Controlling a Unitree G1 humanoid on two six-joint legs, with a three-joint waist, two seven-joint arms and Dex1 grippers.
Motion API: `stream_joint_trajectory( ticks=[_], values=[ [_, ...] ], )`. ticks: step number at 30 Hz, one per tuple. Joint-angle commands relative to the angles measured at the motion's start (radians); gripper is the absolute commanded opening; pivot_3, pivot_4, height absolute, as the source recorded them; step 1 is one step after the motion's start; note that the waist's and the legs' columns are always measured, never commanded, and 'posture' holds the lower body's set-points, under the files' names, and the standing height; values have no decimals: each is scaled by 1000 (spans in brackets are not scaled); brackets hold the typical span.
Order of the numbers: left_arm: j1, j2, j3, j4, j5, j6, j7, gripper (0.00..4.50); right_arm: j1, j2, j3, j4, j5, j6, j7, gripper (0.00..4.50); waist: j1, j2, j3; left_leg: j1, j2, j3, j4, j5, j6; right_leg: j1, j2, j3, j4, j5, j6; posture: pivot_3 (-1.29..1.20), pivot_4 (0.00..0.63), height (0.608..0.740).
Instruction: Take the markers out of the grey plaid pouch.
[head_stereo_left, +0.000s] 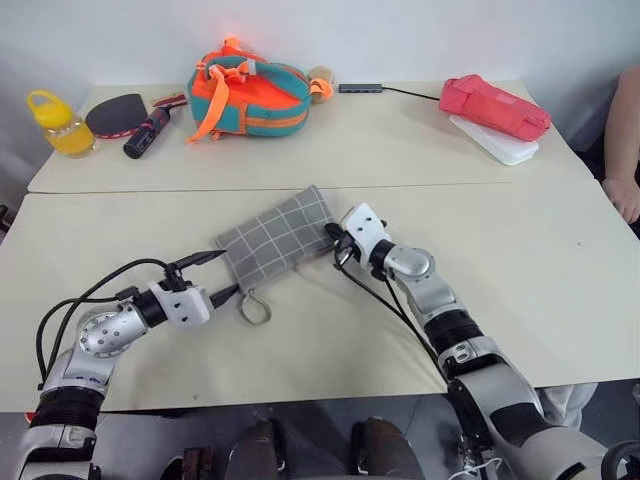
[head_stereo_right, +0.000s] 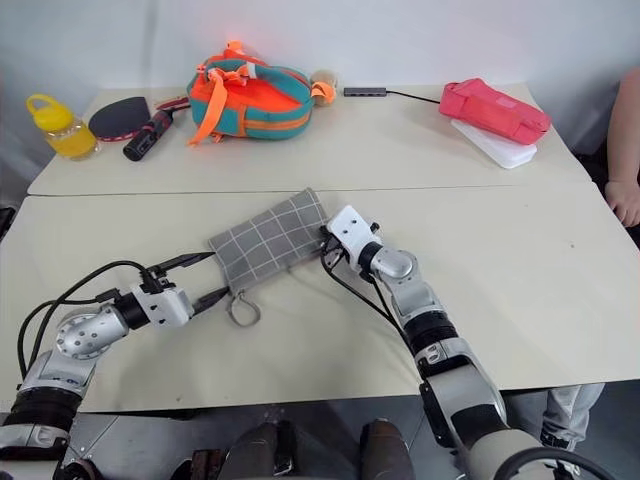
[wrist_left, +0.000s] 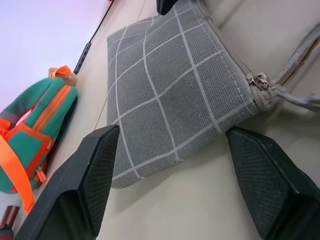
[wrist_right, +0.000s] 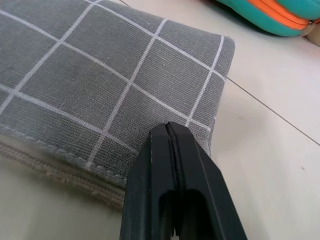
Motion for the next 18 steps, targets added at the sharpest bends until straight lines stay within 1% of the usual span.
stream_joint_trajectory(
  ticks=[1, 4, 8, 11, 13, 18],
  values=[
    [-13, -6, -64, 53, 58, -6, 2, 3618, 17, 1, -6, -44, 12, 10, 9, 24, 0, 0, 0, 0, 0, 0, 0, 0, 0, 0, 0, 0, 0, 0, 0, 0, 150, 740],
    [-24, 7, -87, 58, 59, -42, -8, 3618, 20, 2, -5, -55, 11, 16, 16, 24, 0, 0, 0, 0, 0, 0, 0, 0, 0, 0, 0, 0, 1, 0, 0, 0, 150, 740],
    [-45, 45, -133, 68, 148, -113, 9, 3618, 21, 3, -7, -66, 12, 22, 22, 24, -2, 0, 0, 0, 0, 0, 0, 0, 0, 0, 0, 0, 1, 0, 0, 0, 150, 740],
    [-55, 64, -175, 46, 113, -147, -46, 3618, 20, 4, -5, -67, 10, 22, 27, 24, -2, 1, 0, 0, 0, 0, -2, 0, 0, 0, 0, 0, 2, 0, 0, 0, 150, 740],
    [-59, 67, -181, 34, 83, -133, -63, 3618, 19, 5, -5, -66, 10, 22, 28, 24, -3, 1, 0, 0, 0, 0, -2, 0, 0, 0, 0, 0, 2, 0, 0, 0, 150, 740],
    [-94, 69, -177, 73, 144, -92, -16, 3618, 23, 6, -4, -74, 11, 22, 31, 24, -1, 1, 0, 0, 0, 0, -2, 0, 0, 0, 0, 0, 2, 0, 0, 0, 150, 740]
  ],
)
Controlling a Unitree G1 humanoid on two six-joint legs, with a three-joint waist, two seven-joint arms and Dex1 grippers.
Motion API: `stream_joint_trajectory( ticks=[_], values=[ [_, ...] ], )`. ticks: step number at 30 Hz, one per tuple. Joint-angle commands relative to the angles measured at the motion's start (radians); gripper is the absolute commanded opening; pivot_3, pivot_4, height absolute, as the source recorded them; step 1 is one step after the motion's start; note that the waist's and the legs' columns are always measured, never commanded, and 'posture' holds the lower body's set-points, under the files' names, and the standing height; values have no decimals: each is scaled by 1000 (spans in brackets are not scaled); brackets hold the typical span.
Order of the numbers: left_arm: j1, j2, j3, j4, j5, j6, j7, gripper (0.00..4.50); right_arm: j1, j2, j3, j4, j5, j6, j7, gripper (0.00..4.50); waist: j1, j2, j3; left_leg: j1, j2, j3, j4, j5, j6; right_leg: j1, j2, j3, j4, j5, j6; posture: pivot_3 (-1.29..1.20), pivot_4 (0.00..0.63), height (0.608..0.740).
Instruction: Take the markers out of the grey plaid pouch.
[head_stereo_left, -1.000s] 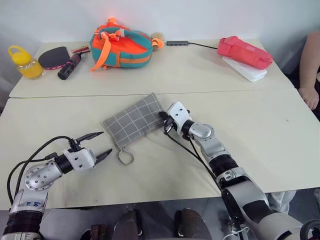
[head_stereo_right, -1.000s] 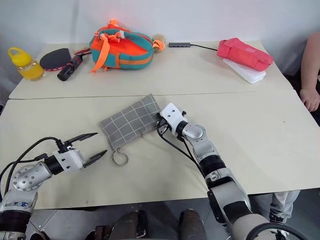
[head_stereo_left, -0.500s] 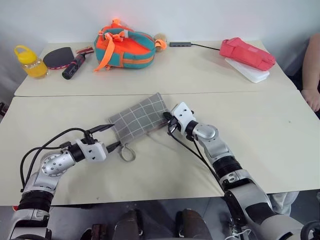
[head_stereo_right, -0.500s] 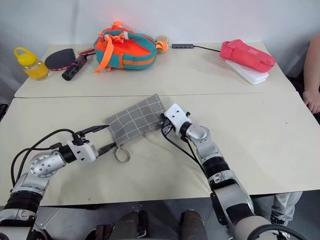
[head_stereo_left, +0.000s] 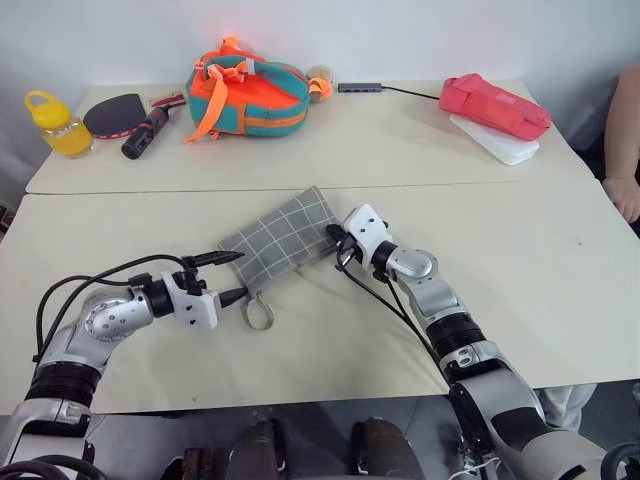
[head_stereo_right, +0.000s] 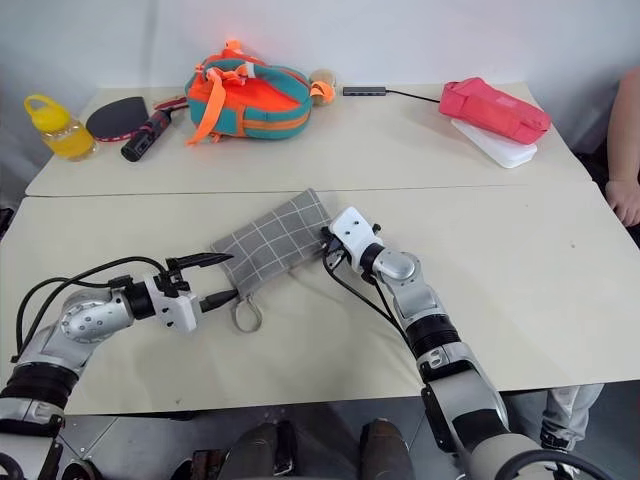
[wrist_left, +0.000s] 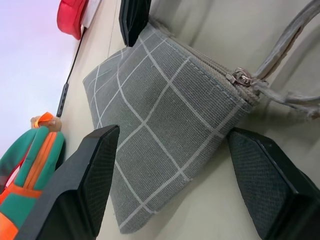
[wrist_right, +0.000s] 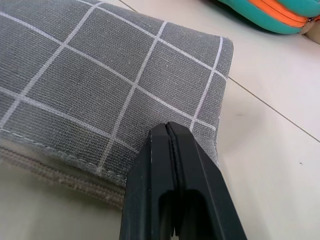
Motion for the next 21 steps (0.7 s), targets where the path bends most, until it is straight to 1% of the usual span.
stream_joint_trajectory(
  ticks=[1, 6, 8, 10, 13, 18, 19, 21],
  values=[
    [8, -21, -59, 29, 54, 41, -10, 3618, 9, 6, 5, -39, 10, 1, 15, 24, 1, 0, 0, 0, 0, 0, 0, 0, 0, 0, 0, 0, 0, 0, 0, 0, 150, 740],
    [-2, -83, -82, -30, -34, 109, -65, 3618, 13, 4, 4, -56, 12, 8, 23, 24, 5, 0, 0, 0, 0, 0, 2, 0, 0, 0, 0, 0, 0, 0, 0, 0, 150, 740],
    [1, -97, -88, -57, -50, 124, -82, 3227, 14, 3, 3, -61, 13, 12, 25, 0, 4, 0, 0, 0, 0, 0, 2, 0, 0, 0, 0, 0, 0, 0, 0, 0, 150, 740],
    [5, -101, -88, -78, -56, 135, -87, 2713, 15, 3, 2, -65, 12, 16, 26, 0, 3, 0, 0, 0, 0, 0, 1, 0, 0, 0, 0, 0, 1, 0, 0, 0, 150, 740],
    [14, -93, -82, -98, -75, 144, -96, 1688, 21, 2, 2, -73, 13, 19, 27, 0, 0, 0, 0, -1, 0, 0, 0, 0, 0, 0, 0, 0, 0, 0, 0, 0, 150, 740],
    [26, -86, -71, -119, -82, 159, -98, 227, 31, 2, 3, -81, 13, 23, 31, 0, -2, 0, 0, 0, 0, 0, 0, 0, 0, 0, 0, 0, 0, 0, 0, 0, 150, 740],
    [29, -87, -70, -126, -83, 163, -97, 21, 31, 2, 3, -84, 13, 24, 33, 0, -2, 0, 0, 0, 0, 0, 0, 0, 0, 0, 0, 0, 0, 0, 0, 0, 150, 740],
    [34, -90, -68, -139, -86, 171, -94, 21, 32, 3, 4, -87, 14, 26, 35, 0, -3, 0, 0, 0, 0, 0, 0, 0, 0, 0, 0, 0, 0, 0, 0, 0, 150, 740]
  ],
)
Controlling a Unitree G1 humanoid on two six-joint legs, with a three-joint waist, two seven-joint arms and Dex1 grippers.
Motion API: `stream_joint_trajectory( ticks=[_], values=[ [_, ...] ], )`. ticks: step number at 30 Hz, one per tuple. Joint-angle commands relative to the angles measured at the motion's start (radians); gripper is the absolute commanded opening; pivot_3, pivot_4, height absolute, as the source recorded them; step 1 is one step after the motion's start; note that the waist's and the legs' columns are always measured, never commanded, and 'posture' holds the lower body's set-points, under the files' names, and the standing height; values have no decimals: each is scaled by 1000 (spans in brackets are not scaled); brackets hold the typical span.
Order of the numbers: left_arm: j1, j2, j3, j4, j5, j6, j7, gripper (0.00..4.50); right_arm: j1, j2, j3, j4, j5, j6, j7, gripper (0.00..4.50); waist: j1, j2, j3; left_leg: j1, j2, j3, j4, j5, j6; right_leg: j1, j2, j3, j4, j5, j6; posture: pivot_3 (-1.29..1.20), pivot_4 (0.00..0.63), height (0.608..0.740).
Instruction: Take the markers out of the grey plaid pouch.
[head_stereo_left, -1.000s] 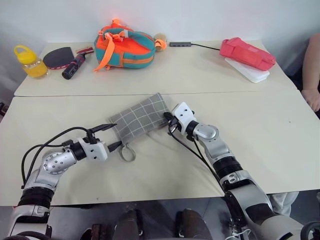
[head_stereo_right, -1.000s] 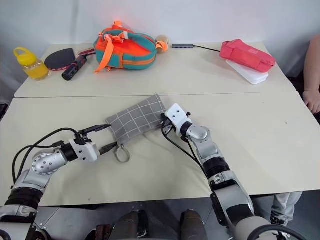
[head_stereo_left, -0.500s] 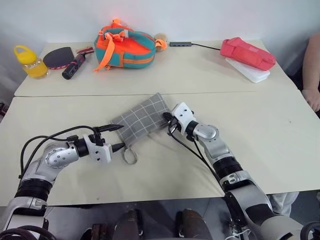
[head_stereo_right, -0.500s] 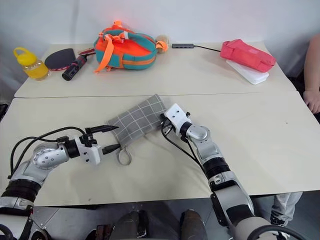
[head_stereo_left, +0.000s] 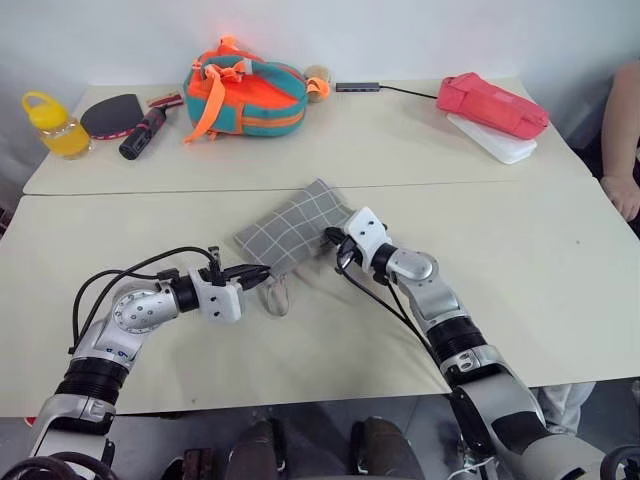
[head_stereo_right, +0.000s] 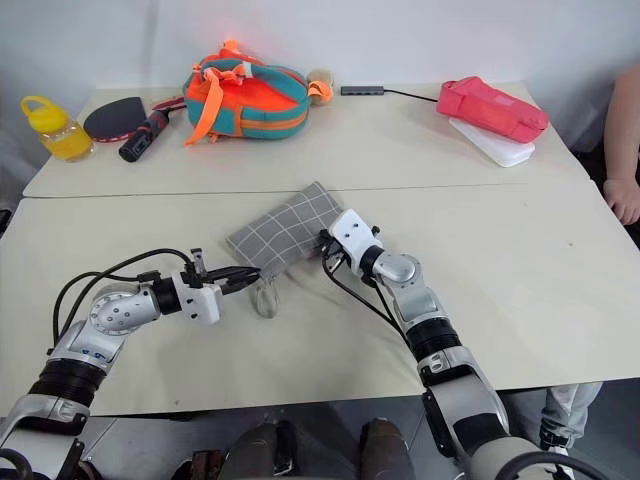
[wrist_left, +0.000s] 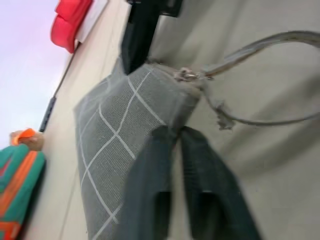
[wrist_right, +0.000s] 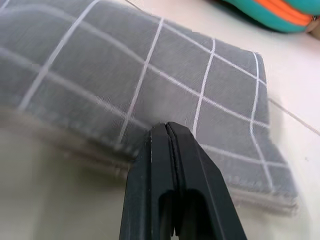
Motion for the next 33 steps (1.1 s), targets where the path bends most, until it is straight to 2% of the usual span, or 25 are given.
stream_joint_trajectory(
  ticks=[1, 8, 11, 14, 18, 23, 30, 33],
  values=[
    [37, -13, -25, -23, 3, 18, -11, 21, 3, 2, 4, -38, 12, 3, 15, 0, 0, 0, 0, 0, 0, 0, 0, 0, 0, 0, 0, 0, 0, 0, 0, 0, 150, 740],
    [50, -23, -10, -65, -31, 57, -7, 21, 12, 3, 2, -80, 43, -4, 63, 0, 0, 0, 0, 0, 0, 0, 0, 0, 0, 0, 0, 0, 0, 0, 0, 0, 150, 740],
    [54, -29, 2, -85, -49, 74, -2, 0, 25, 4, -15, -145, 90, 9, 100, 501, 1, 0, 0, 0, 0, 0, 0, 0, 0, 0, 0, 0, 0, 0, 0, 0, 150, 740],
    [62, -33, 16, -115, -84, 96, -8, 0, 32, -30, -13, -243, 119, -22, 163, 1512, 1, 0, 0, -1, 0, 0, 0, 0, 0, 0, 0, 0, -1, 0, 0, 0, 150, 740],
    [71, -32, 45, -155, -126, 133, -5, 0, 53, -120, 26, -298, 56, -114, 209, 2827, 1, 0, 0, -1, 0, 0, 0, 0, 0, 0, 0, 0, -2, 0, 0, 0, 150, 740],
    [92, -23, 71, -212, -156, 167, -12, 0, 61, -281, 117, -300, -130, -370, 212, 2827, 1, 0, 0, -1, 0, 0, -1, 0, 0, 0, 0, 0, -8, 0, 0, 0, 150, 740],
    [138, -24, 87, -273, -178, 183, -22, 0, -12, -239, 171, -179, -363, -459, -65, 2827, -17, 0, 1, 0, 1, 1, 0, 0, -1, -1, 1, 0, -7, 0, 0, 0, 150, 740],
    [155, -26, 90, -290, -178, 188, -24, 0, -37, -227, 206, -130, -427, -476, -116, 2827, -22, 0, 1, -1, 1, 1, 0, 1, -1, -1, 1, 0, -7, 0, 0, 0, 150, 740]
  ],
)
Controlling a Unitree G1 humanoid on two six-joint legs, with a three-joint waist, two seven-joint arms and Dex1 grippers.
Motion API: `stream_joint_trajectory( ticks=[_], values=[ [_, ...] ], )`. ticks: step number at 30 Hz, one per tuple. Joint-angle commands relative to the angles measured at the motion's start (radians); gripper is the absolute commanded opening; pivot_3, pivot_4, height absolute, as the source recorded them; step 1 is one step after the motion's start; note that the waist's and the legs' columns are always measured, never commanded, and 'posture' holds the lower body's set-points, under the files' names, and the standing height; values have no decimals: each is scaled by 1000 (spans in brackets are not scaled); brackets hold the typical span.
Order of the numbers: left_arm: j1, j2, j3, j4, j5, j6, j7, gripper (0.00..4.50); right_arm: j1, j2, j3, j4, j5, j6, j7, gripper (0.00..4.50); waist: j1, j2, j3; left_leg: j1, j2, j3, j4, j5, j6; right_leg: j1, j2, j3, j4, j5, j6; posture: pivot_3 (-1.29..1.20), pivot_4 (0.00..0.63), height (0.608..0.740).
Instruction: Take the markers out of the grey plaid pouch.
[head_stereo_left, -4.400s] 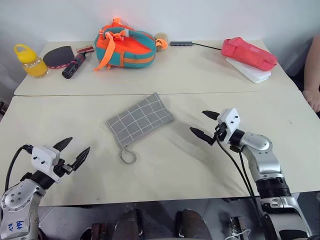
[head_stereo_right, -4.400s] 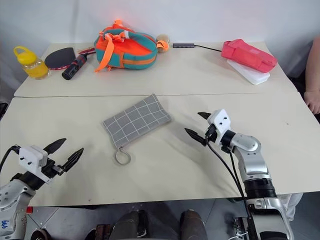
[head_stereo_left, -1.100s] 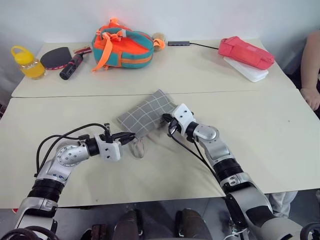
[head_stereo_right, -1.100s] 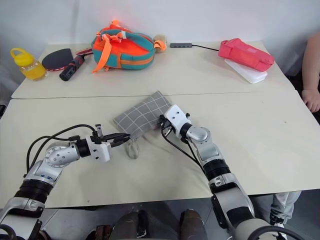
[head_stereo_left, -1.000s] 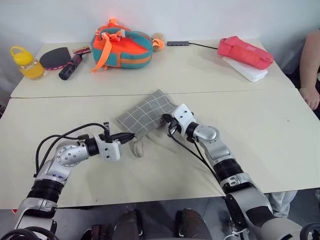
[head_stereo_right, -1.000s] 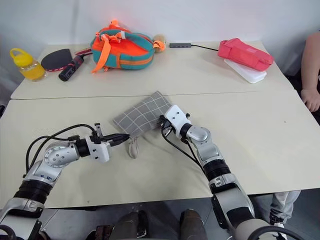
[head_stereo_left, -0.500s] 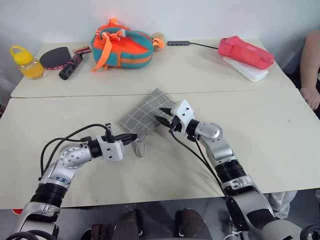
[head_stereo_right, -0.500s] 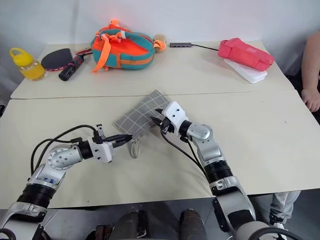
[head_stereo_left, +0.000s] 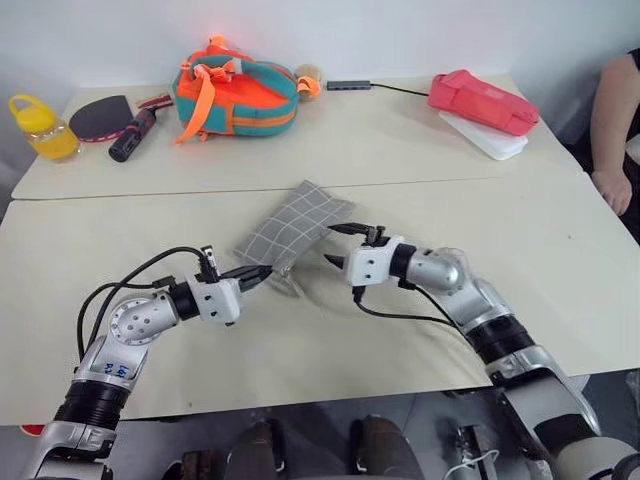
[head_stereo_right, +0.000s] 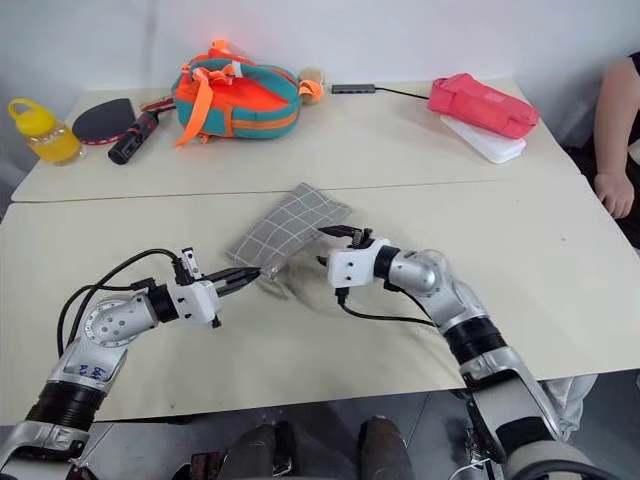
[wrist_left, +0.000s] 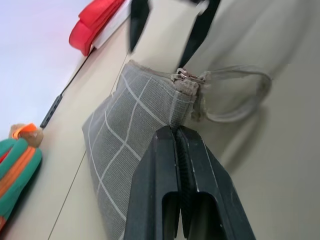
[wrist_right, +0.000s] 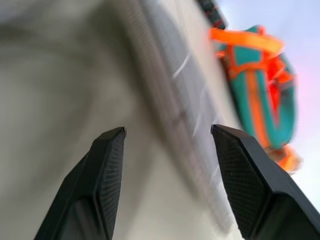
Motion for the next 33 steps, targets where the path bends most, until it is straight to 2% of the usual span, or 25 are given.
stream_joint_trajectory(
  ticks=[1, 7, 8, 10, 12, 14, 16, 17, 20, 33],
  values=[
    [20, 5, 27, -55, -29, -3, -2, 0, -37, 7, 34, 37, -78, -45, -88, 2827, -1, 0, 0, 0, 0, 0, 0, 0, 0, 0, 0, 0, 0, 0, 0, 0, 150, 740],
    [46, 3, 39, -83, -57, -10, -16, 0, -81, 53, 56, 117, -119, -53, -187, 2827, -1, 0, 0, 0, -1, 0, 0, 0, 0, 0, 0, 0, 0, 0, 0, 0, 150, 740],
    [50, 2, 41, -87, -62, -13, -18, 0, -87, 62, 62, 130, -125, -51, -194, 2664, -4, 0, 0, 0, 0, 0, 0, 0, 0, 0, 0, 0, 0, 0, 0, 0, 150, 740],
    [56, 0, 46, -89, -64, -18, -14, 0, -94, 77, 68, 151, -121, -50, -197, 2191, -6, 0, 0, 0, 0, 0, 0, 0, 0, 0, 0, 0, 1, 0, 0, 0, 150, 740],
    [67, -4, 48, -86, -91, 8, -23, 0, -99, 91, 59, 155, -95, -54, -193, 1456, -6, 0, 0, 0, 0, 0, 0, 0, 0, 0, 0, 0, 1, 0, 0, 0, 150, 740],
    [86, 5, 43, -92, -172, 70, -78, 460, -102, 91, 51, 150, -83, -54, -189, 852, -6, 0, 0, 0, 0, 0, 0, 0, 0, 0, 0, 0, 3, 0, 0, 0, 150, 740],
    [86, 5, 58, -83, -158, 67, -66, 985, -100, 84, 43, 142, -71, -58, -183, 99, -5, 0, 0, 0, 0, 0, 0, 0, 0, 0, 0, 0, 5, 0, 0, 0, 150, 740],
    [86, 5, 63, -80, -144, 69, -57, 1295, -99, 80, 39, 139, -63, -60, -180, 0, -4, 0, 0, 0, 0, -1, 0, 0, 0, 0, 0, 0, 5, 0, 0, 0, 150, 740],
    [77, 8, 75, -52, -60, 18, -13, 2235, -89, 67, 28, 128, -32, -54, -161, 0, -4, 0, 0, 0, 0, -1, 0, 0, 0, 0, 0, 0, 5, 0, 0, 0, 150, 740],
    [2, -62, 49, 34, 52, -41, 69, 2235, -61, 80, 25, 70, 28, -3, -107, 0, -4, 0, 0, 0, 0, -1, 0, 0, 0, 0, 0, 0, 6, 0, 0, 0, 150, 740]
  ],
)
